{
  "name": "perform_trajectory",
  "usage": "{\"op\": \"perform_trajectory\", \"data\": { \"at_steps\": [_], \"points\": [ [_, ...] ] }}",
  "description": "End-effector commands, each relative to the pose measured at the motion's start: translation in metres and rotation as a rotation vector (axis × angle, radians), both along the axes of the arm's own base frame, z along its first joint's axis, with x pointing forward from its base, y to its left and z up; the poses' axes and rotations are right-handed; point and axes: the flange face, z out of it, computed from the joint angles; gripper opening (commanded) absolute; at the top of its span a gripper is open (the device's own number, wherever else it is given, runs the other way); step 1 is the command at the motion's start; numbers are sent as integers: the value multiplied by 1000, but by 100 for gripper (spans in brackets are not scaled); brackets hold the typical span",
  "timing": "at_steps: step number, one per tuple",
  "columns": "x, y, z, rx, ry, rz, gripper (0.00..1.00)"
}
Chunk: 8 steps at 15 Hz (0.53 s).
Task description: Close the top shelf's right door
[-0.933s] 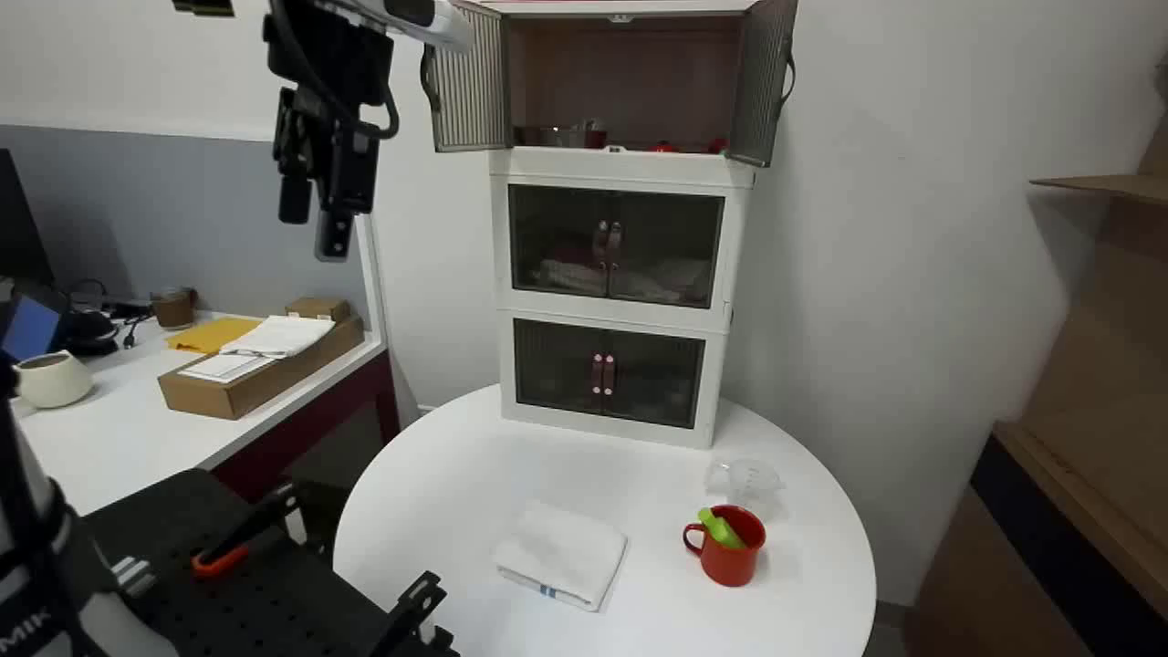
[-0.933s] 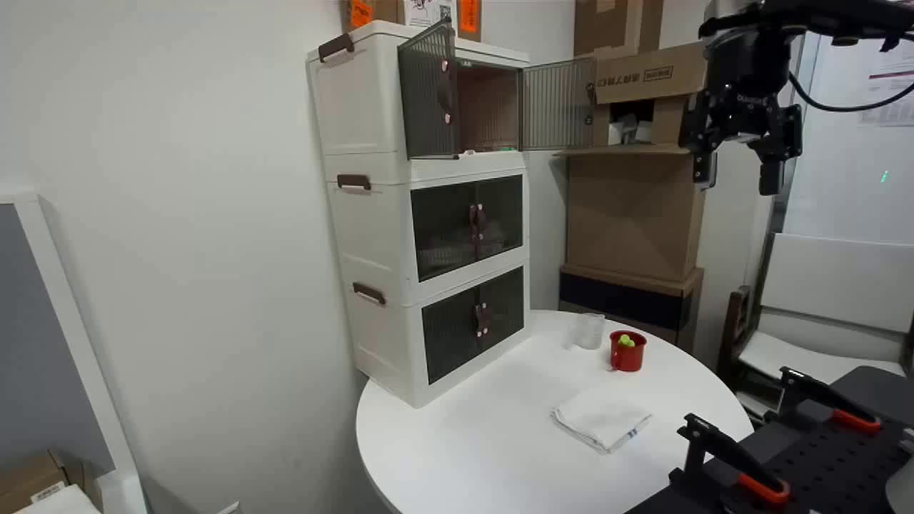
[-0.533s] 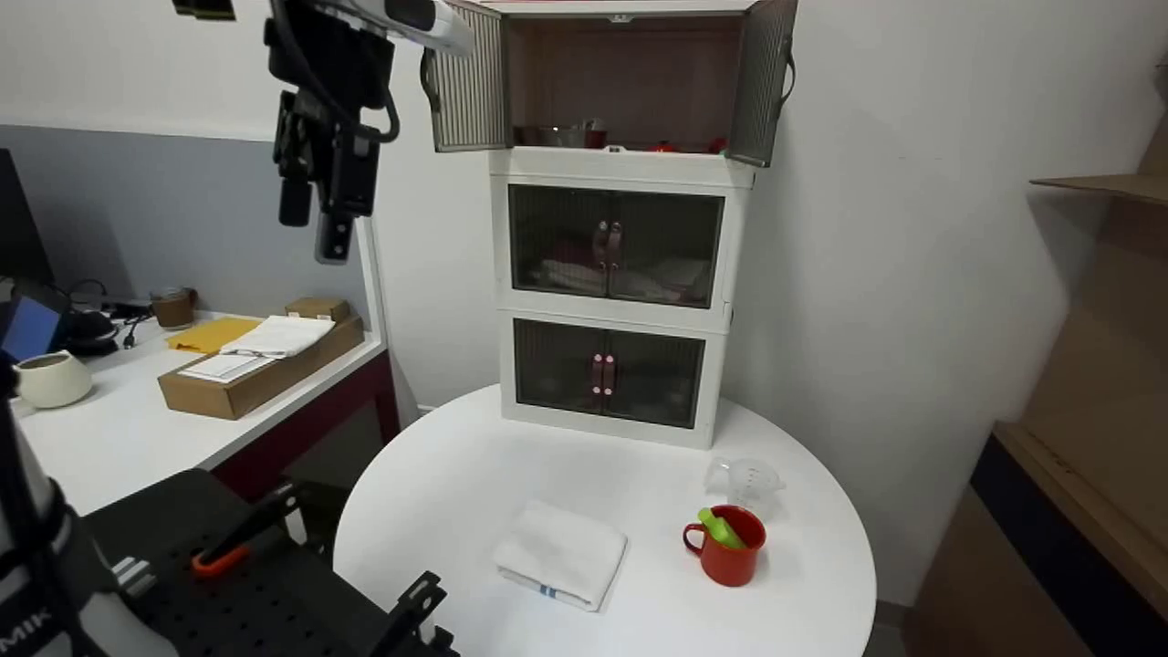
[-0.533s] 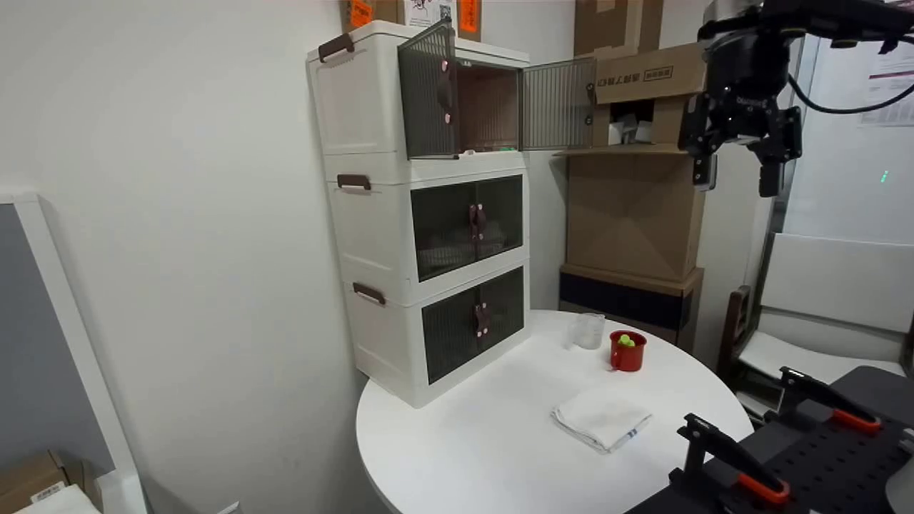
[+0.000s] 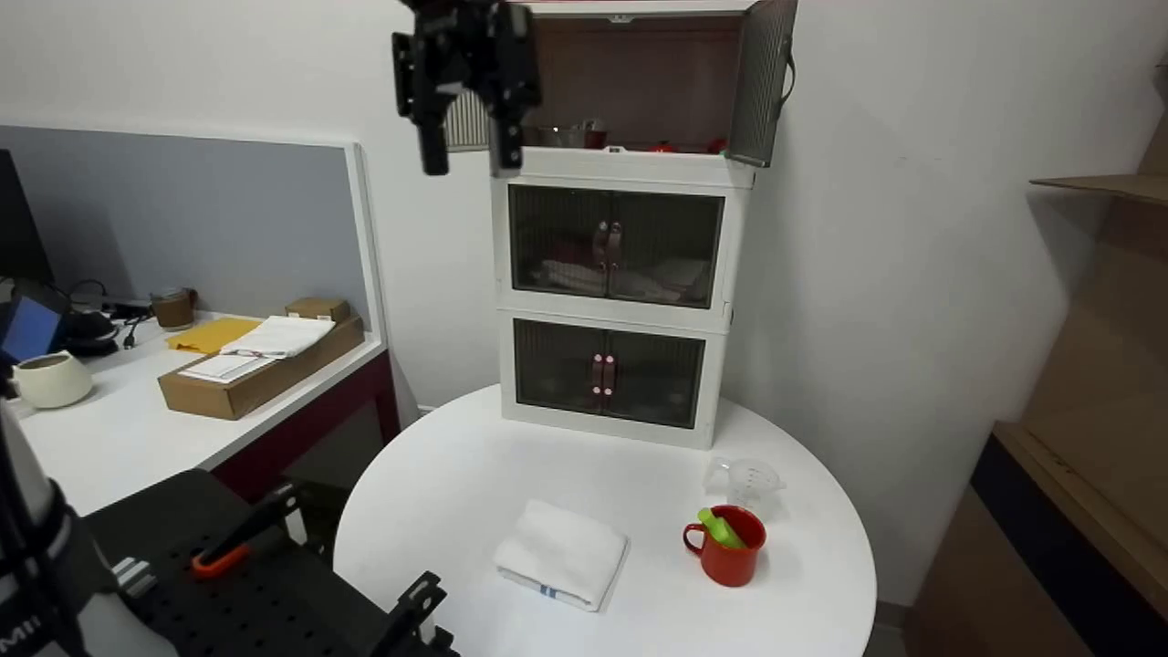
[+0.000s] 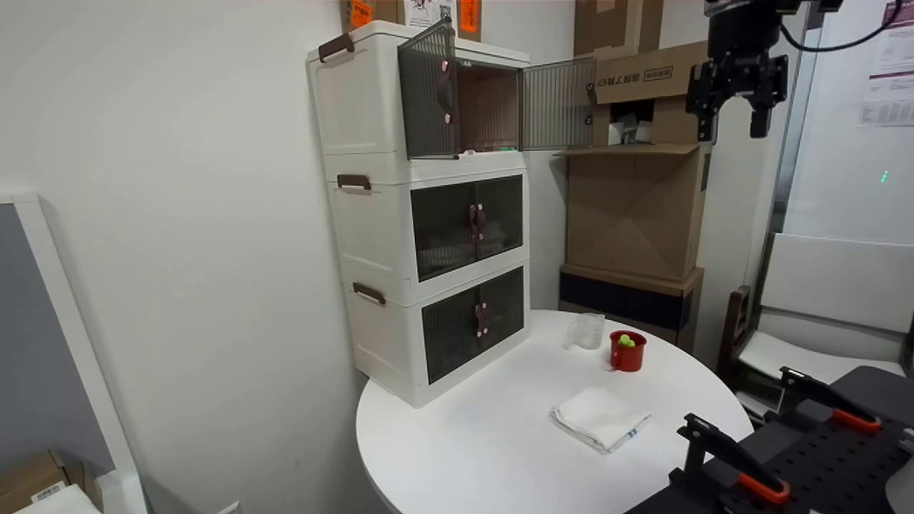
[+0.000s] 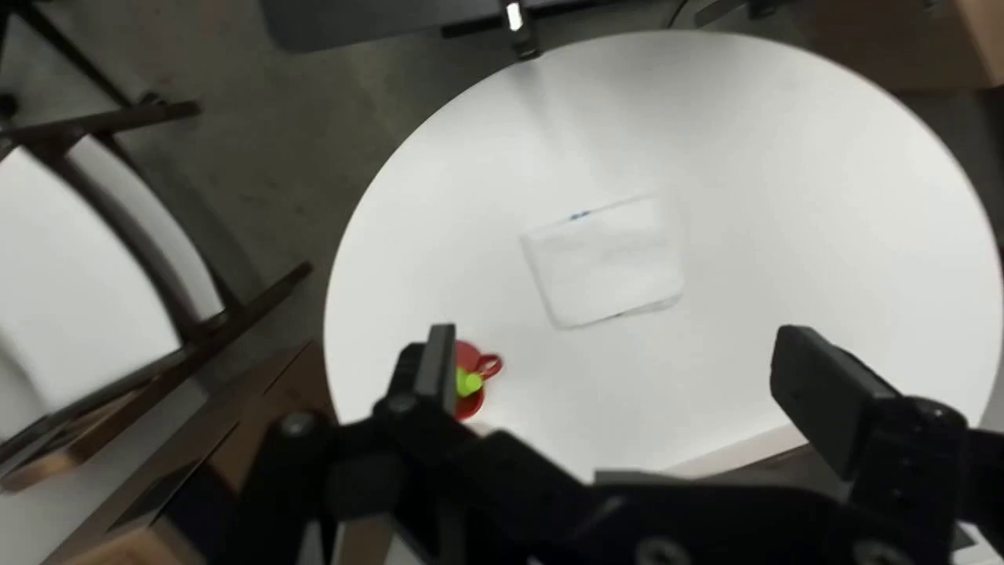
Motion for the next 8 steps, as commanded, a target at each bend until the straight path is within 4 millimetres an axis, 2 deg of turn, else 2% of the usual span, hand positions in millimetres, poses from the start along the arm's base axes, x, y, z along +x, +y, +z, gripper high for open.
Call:
{"op": "perform_trajectory", "data": {
  "at_steps": [1,4,8],
  "points": [
    [64,-41,38,-141,-73,61,100],
    [116,-58,70,-117,-214,114,100],
    [183,-72,99,-59,-295,228,100]
  ]
}}
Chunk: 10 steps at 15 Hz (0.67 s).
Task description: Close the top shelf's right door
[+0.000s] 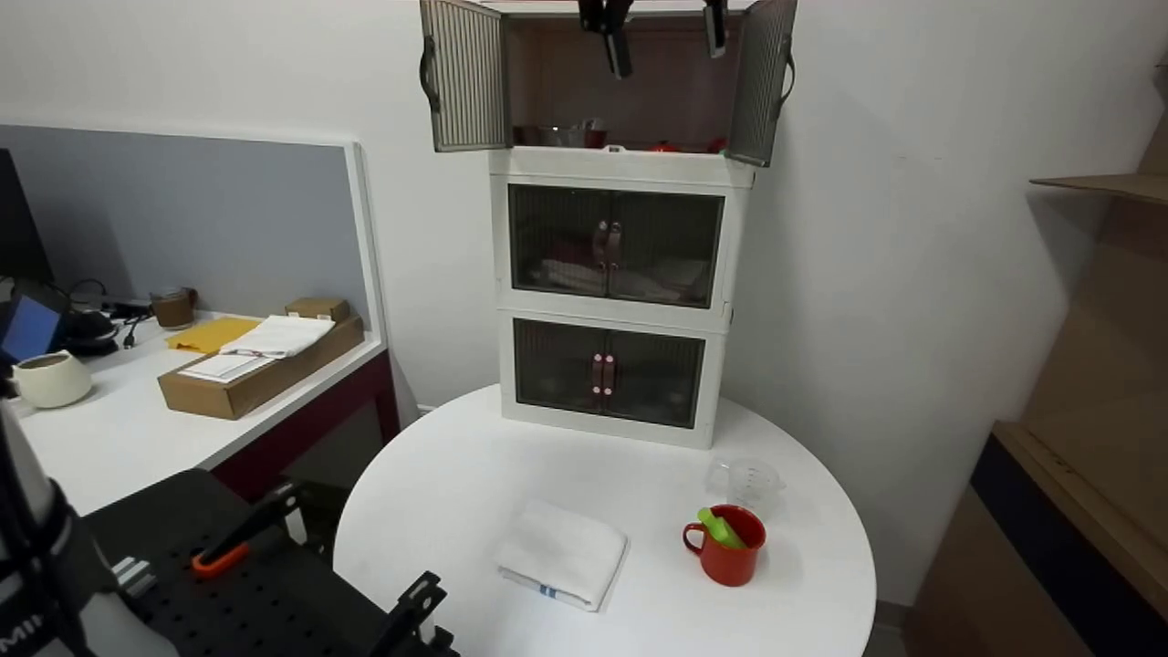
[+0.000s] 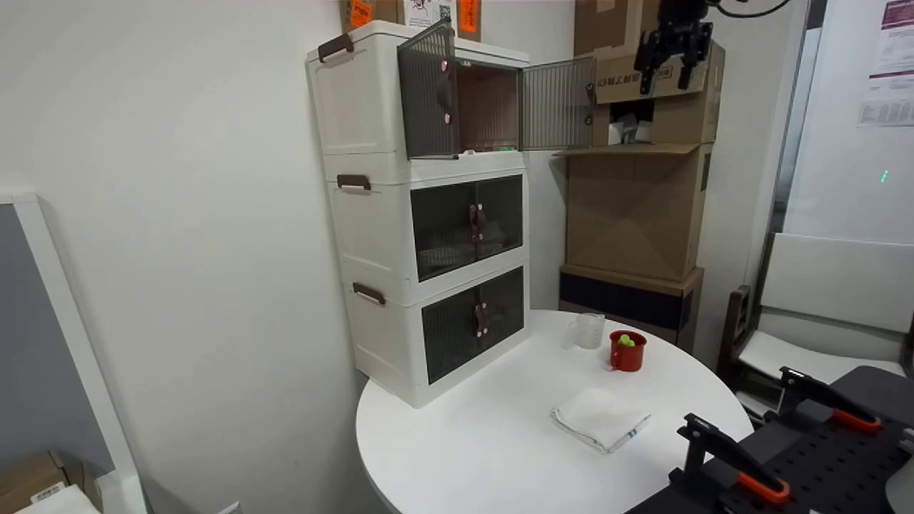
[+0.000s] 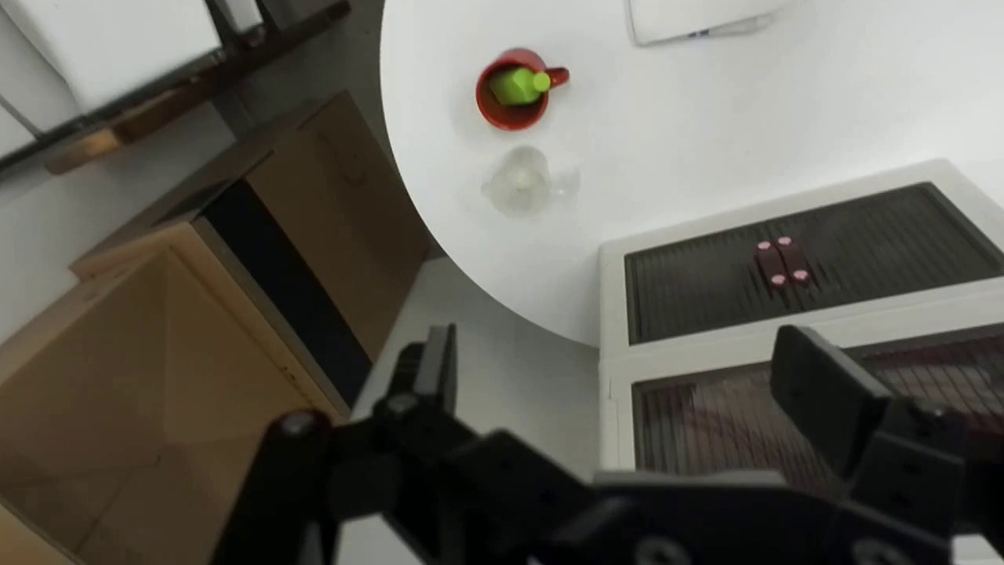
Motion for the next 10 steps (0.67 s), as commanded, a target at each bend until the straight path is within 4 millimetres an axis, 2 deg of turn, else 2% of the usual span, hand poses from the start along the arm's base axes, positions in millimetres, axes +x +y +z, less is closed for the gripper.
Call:
{"op": "perform_trajectory", "data": {
  "at_steps": [1,5,10],
  "points": [
    [68,-13,26,36,-33,113,100],
    [115,-19,55,11,-58,195,100],
    [164,-36,83,-33,-105,253,100]
  ]
}}
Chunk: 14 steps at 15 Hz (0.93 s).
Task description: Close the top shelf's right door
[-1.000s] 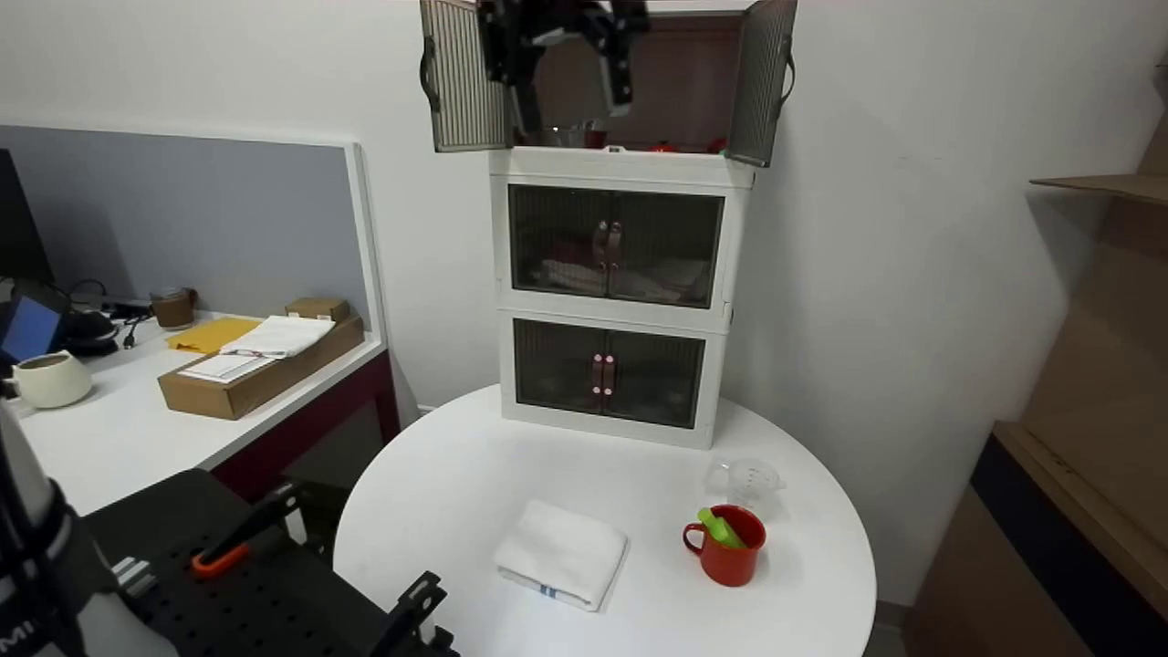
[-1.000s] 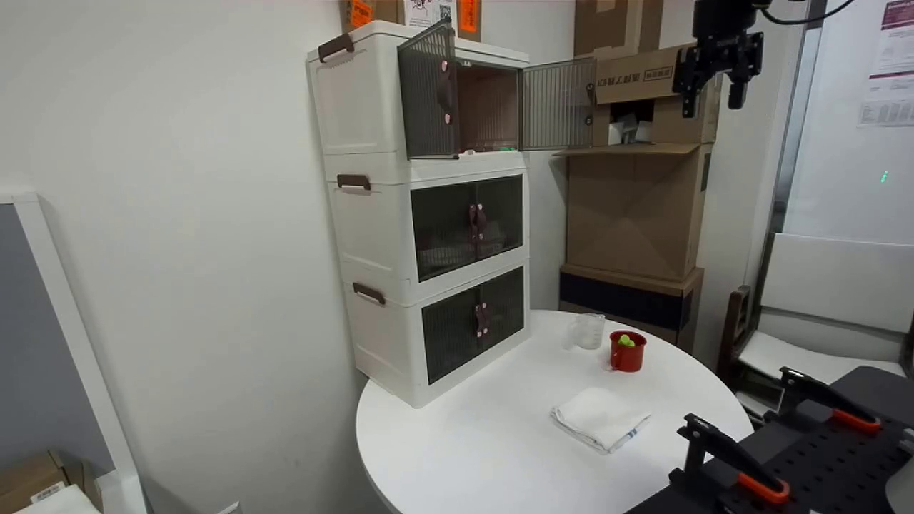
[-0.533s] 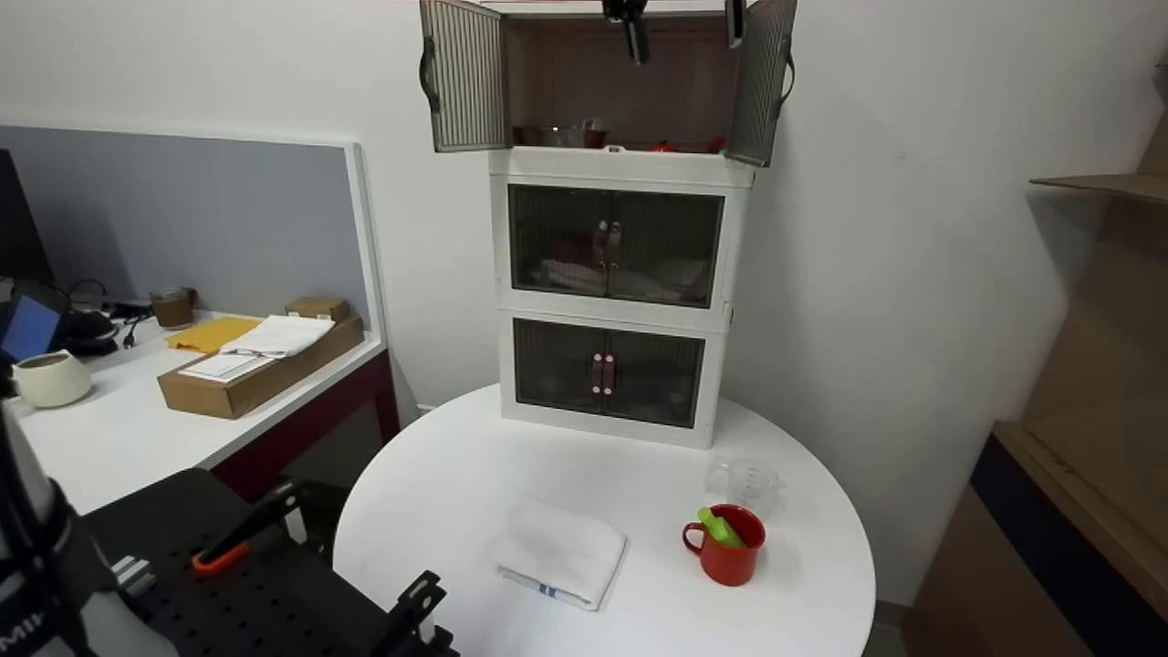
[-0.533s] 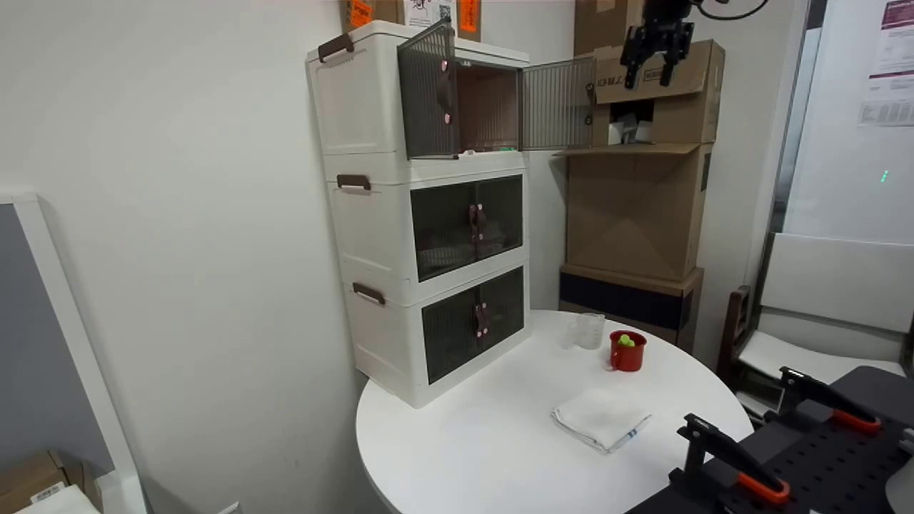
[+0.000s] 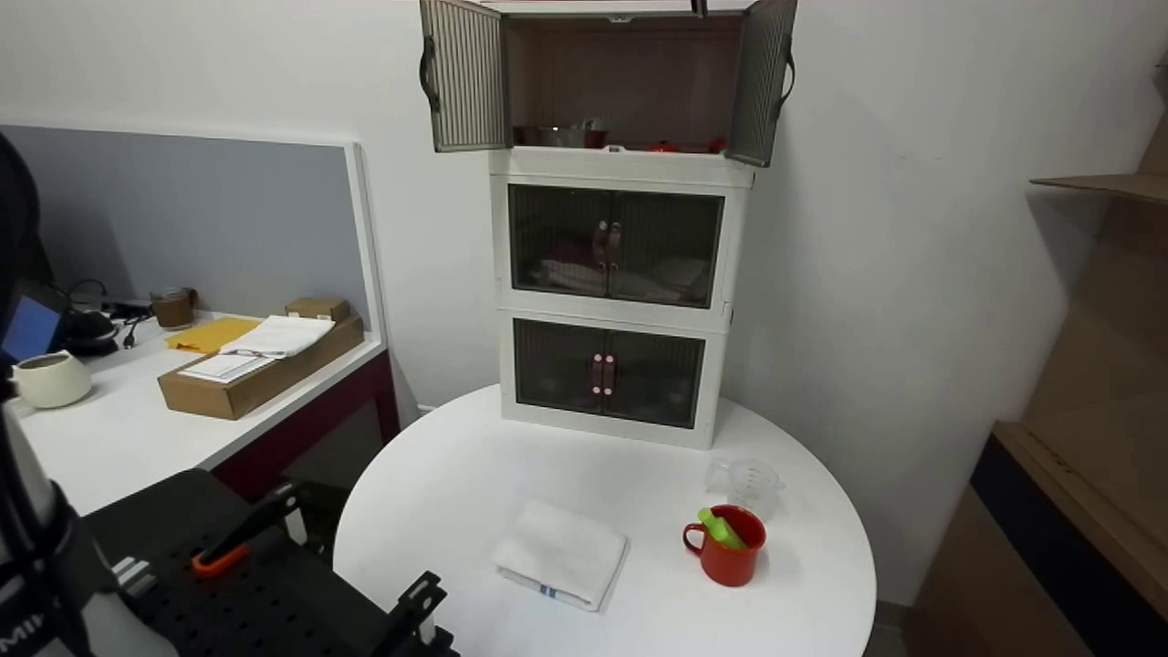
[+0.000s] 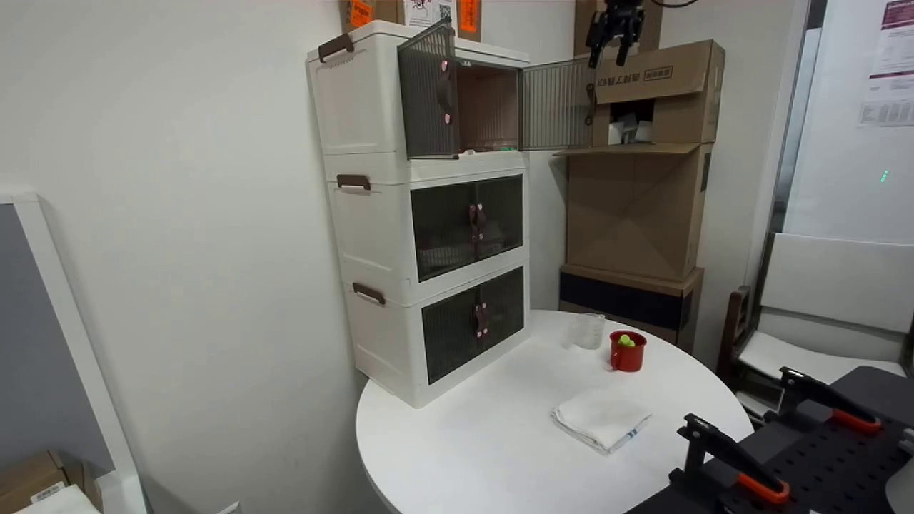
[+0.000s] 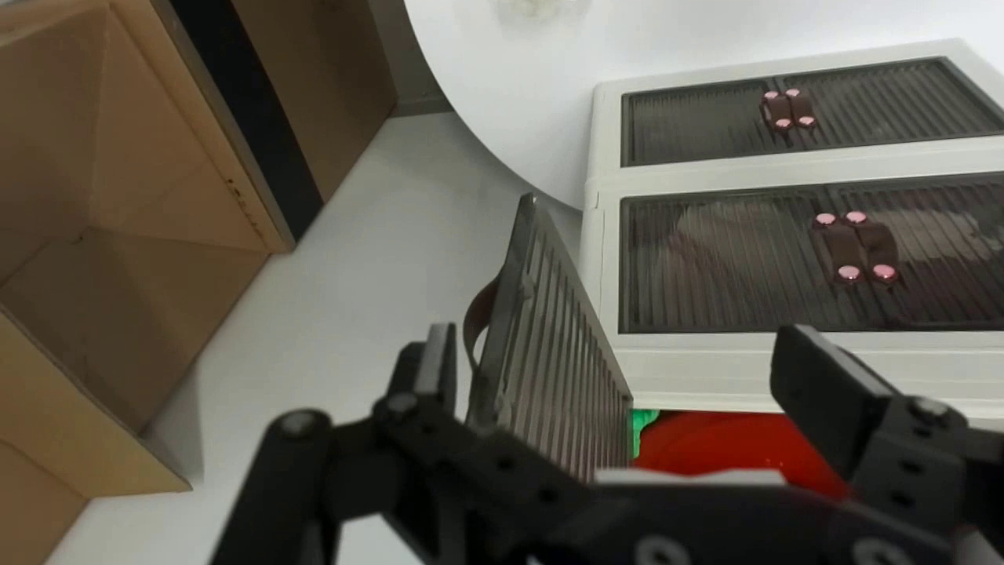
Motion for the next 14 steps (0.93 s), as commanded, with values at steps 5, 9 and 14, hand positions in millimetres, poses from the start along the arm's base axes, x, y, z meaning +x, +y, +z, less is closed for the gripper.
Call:
{"op": "perform_trajectory", "data": {
  "at_steps": [5,9,14],
  "points": [
    [74,-27,20,-25,-31,87,100],
    [98,-22,12,4,-18,153,100],
    [98,26,11,149,91,369,100]
  ]
}}
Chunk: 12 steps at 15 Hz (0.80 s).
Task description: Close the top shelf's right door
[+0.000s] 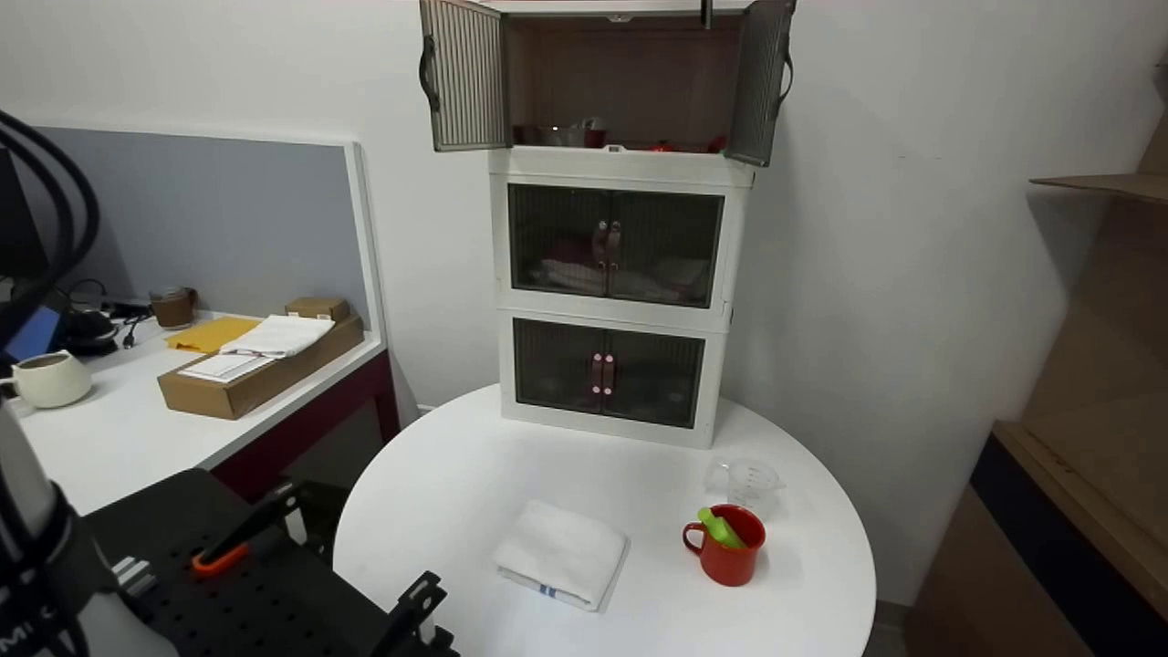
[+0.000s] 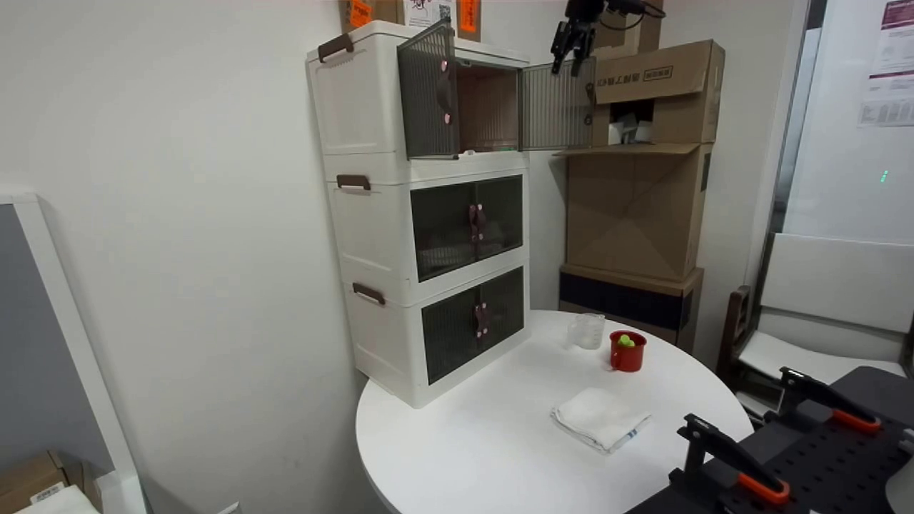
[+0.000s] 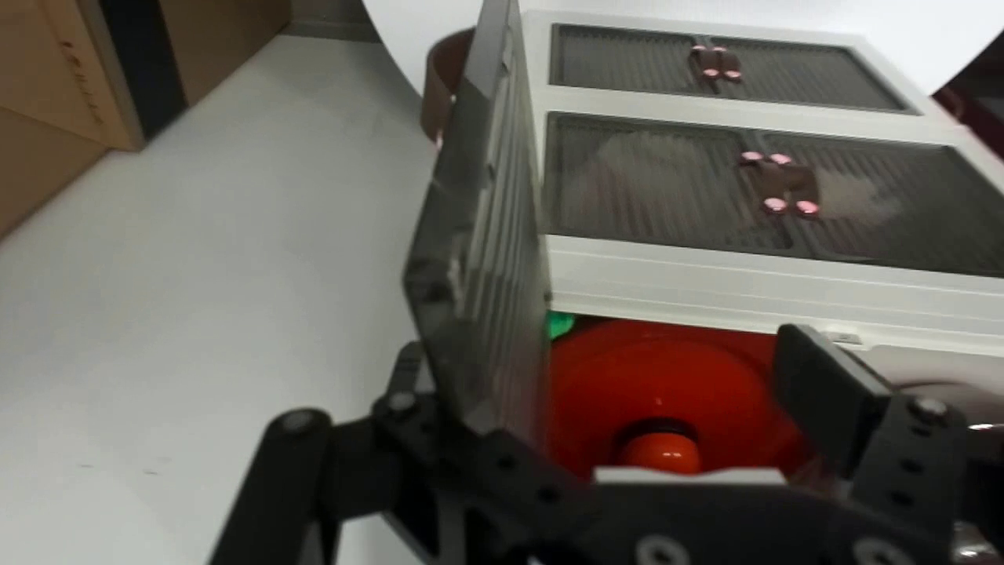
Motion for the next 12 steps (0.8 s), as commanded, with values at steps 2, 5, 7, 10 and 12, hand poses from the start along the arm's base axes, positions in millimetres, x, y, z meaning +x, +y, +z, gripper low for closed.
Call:
{"op": "perform_trajectory", "data": {
  "at_steps": [2,5,7,10,12],
  "points": [
    [-10,43,13,104,103,212,100],
    [-22,71,20,135,161,351,100],
    [-20,84,19,157,133,397,100],
    [-8,99,8,235,77,379,100],
    [1,101,1,295,14,337,100]
  ]
}}
